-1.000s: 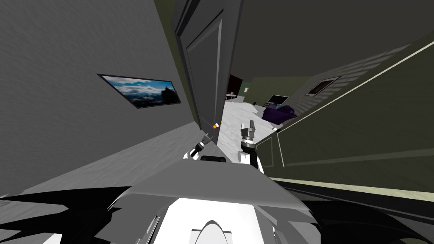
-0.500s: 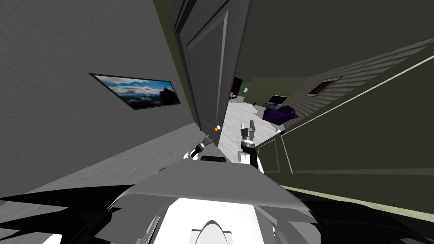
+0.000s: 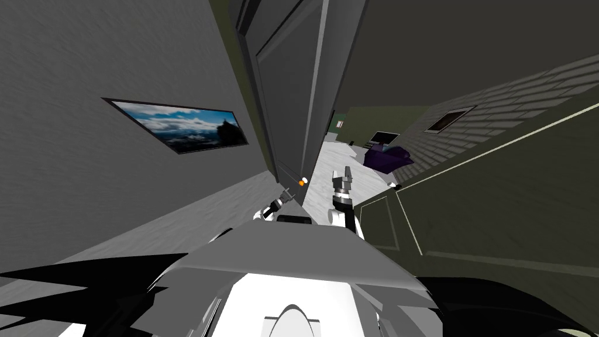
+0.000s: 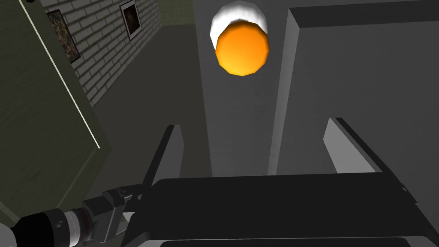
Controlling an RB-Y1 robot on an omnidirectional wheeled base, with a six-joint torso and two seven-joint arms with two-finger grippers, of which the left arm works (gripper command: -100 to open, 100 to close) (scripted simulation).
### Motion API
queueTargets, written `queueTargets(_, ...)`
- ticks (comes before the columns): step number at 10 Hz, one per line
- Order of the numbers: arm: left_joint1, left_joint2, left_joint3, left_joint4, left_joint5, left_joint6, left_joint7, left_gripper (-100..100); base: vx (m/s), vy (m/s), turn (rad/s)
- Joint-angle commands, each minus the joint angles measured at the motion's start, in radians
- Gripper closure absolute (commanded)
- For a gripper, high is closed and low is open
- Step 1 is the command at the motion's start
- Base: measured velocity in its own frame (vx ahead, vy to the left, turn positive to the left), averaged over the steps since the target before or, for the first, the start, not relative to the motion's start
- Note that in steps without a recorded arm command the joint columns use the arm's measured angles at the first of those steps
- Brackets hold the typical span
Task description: Push the door open
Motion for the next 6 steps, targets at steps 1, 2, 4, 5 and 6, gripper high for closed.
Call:
queueTargets(1,0.0,0.0,0.0,0.0,0.0,0.0,0.0,-100,0.048,0.033,-0.006)
queueTargets(2,-0.004,-0.006,0.003,0.007,0.001,0.002,-0.007,-100,0.137,-0.072,-0.044)
queueTargets(4,-0.006,-0.013,0.006,0.011,0.002,0.008,-0.011,-100,0.178,-0.154,-0.031)
queueTargets(5,-0.007,-0.016,0.007,0.012,0.003,0.01,-0.012,-100,0.147,-0.127,-0.02)
queueTargets(6,-0.009,-0.02,0.009,0.014,0.004,0.014,-0.015,-100,0.15,-0.129,-0.03)
